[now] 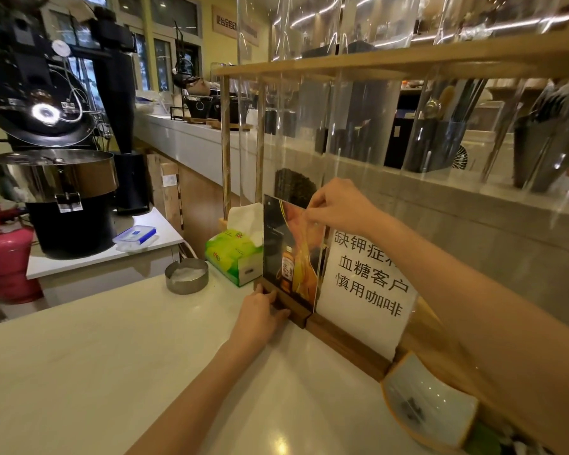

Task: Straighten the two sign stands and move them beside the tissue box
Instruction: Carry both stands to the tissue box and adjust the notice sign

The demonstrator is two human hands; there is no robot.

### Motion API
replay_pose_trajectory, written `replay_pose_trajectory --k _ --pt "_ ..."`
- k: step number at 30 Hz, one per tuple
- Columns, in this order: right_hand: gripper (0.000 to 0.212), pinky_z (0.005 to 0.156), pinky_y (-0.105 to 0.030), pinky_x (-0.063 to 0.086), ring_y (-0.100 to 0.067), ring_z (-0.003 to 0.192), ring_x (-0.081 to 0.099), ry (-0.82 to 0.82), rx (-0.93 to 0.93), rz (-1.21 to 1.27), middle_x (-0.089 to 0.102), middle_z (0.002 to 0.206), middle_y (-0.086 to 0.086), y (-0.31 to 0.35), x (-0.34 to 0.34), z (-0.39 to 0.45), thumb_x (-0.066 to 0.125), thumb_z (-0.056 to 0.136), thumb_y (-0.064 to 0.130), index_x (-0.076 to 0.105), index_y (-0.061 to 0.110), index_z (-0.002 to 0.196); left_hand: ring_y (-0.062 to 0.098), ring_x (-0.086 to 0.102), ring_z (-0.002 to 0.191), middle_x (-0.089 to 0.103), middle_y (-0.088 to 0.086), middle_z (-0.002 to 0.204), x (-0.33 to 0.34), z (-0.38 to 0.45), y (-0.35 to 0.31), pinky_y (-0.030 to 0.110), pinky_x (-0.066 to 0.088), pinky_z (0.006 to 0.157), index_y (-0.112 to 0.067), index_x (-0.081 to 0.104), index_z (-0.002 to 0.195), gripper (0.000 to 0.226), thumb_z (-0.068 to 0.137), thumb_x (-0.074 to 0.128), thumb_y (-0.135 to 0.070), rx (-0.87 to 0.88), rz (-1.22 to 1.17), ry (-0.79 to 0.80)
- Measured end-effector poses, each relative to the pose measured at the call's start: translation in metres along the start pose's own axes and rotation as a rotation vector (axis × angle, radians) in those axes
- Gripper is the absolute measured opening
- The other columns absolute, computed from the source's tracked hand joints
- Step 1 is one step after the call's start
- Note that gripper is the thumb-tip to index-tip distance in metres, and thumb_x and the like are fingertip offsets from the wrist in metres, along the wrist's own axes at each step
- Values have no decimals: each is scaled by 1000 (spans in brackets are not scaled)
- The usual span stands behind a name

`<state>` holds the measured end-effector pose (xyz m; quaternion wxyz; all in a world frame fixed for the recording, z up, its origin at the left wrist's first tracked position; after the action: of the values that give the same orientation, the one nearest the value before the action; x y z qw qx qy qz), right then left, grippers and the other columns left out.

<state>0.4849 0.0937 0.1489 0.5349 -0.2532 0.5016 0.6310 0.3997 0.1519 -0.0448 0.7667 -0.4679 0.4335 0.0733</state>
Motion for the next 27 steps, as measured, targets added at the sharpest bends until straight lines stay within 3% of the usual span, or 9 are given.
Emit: replay_pose_trajectory --k 4,9,17,23,27 --pt "24 65 -28 52 -28 75 65 -8 2 -7 71 88 -20 -2 -1 0 60 82 18 71 -2 87 23 52 113 50 9 129 4 5 -1 31 45 97 -10 60 116 36 84 59 -27 6 6 7" --pt "22 43 -5 40 -5 53 50 -8 47 13 71 88 -19 -7 1 1 59 83 16 71 -1 86 24 51 116 48 10 133 7 10 -3 30 43 98 -10 58 120 40 84 59 -27 16 18 13" --pt "19 50 -14 41 -7 56 51 -33 104 36 70 89 -18 -17 -1 3 58 83 12 71 -3 86 24 51 114 49 9 130 12 15 -4 31 44 98 -10 58 119 40 83 60 -26 19 7 29" --pt "18 53 -15 41 -6 58 51 -47 144 65 61 73 -6 -21 -2 3 59 83 13 70 -2 86 23 53 108 51 8 123 14 18 -3 31 45 93 -11 63 112 33 82 61 -26 22 -3 24" --pt "21 58 -20 46 -11 62 54 -57 147 43 64 80 -13 -22 -3 4 59 84 14 70 -5 87 23 54 101 53 9 116 15 20 -5 32 47 88 -10 65 105 28 82 61 -26 46 -6 36"
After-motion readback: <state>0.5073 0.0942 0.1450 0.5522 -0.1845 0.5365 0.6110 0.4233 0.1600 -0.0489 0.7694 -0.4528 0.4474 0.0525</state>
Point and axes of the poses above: each hand's wrist, its own z-axis towards the middle knuckle, its own x-axis out of the palm, y = z × x, the point moved 9 cm from there along z, towards the middle knuckle
